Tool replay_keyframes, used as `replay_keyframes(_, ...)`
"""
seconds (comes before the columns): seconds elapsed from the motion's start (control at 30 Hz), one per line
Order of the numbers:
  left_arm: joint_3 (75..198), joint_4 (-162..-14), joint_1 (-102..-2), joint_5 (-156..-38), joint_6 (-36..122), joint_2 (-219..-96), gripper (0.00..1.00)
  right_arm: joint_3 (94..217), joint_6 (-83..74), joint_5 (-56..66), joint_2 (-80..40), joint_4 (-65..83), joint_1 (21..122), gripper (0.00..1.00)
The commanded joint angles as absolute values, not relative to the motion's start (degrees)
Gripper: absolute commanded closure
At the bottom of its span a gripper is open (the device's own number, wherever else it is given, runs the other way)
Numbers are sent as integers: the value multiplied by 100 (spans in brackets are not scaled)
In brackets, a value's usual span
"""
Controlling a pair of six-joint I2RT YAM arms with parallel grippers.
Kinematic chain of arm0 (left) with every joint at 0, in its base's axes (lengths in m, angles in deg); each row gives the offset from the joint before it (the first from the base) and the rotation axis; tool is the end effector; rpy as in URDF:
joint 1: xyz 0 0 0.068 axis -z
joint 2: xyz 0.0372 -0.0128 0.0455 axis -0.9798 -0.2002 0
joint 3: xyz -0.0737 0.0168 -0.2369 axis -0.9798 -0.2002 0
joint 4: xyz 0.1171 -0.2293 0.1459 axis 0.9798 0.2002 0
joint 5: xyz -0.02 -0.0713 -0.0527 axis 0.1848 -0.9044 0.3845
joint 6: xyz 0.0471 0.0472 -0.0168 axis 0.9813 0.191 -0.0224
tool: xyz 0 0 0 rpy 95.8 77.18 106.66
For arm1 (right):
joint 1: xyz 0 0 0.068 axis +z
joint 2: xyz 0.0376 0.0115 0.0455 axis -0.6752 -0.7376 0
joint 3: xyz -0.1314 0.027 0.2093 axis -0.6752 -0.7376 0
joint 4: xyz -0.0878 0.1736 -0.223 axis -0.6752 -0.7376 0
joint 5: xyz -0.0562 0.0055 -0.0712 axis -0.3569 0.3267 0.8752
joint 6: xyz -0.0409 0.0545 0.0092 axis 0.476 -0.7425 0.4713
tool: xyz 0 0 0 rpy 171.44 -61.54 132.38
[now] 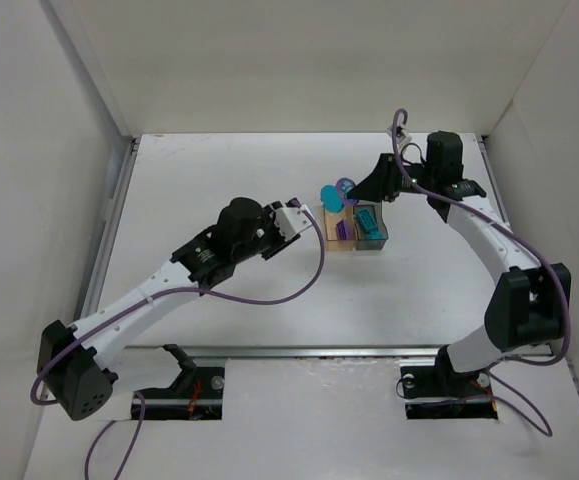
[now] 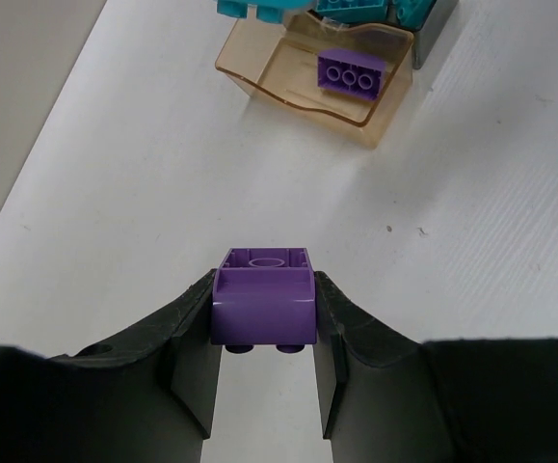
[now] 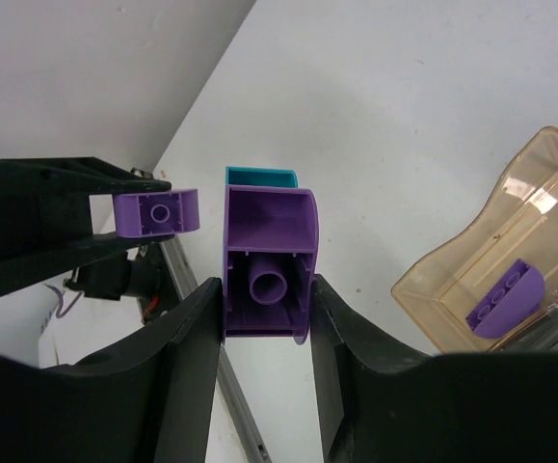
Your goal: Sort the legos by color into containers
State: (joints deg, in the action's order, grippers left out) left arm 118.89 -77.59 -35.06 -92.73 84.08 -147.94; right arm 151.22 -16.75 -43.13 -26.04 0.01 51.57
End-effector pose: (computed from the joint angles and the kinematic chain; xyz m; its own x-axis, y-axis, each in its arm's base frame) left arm 0.2377 -0.2303 0.2962 0.1569 0.5267 -0.8355 0.7552 0.4812 0.4451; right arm 0.3777 0.1072 0.2861 -0.6794 0.0770 -0.7297 -0.6378 0.4296 0.6393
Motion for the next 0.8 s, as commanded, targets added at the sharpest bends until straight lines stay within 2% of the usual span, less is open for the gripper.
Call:
replay_keyframes(0.0,11837,-7860,-3512,-9186,8293,-14612,100,15091,-1629,-4282,-2407,278,5214,100)
replay_keyframes(0.17,11776,-8133,-3512,-9334,7881,-14743,100,14968,-1760,-3966,-2276,278,5108,100)
replay_keyframes(0.3,12241,-8133,-3723,-10685,7458,-15409,100,14863,-2015,-3221,-1856,278,4757,100)
replay_keyframes(0.37,12364,-8430,-3723,-11004,7396,-15631,100,14793,-2121,-2596,-1617,278,4546,100)
replay_keyframes(0.47,12434,-8809,-3487,-10962,7396,-16052,100,14730,-2174,-1930,-1143,278,4432,100)
replay_keyframes(0.53,12610,-8872,-3486,-10962,7396,-16472,95,14607,-2096,-1734,-871,278,4431,100)
replay_keyframes(0.63,13172,-8785,-3486,-10909,7396,-16957,93,14406,-1990,-1601,-685,226,4431,100)
replay_keyframes(0.77,14094,-8293,-3486,-10619,7449,-18045,94,14352,-1858,-1654,-685,112,4431,100)
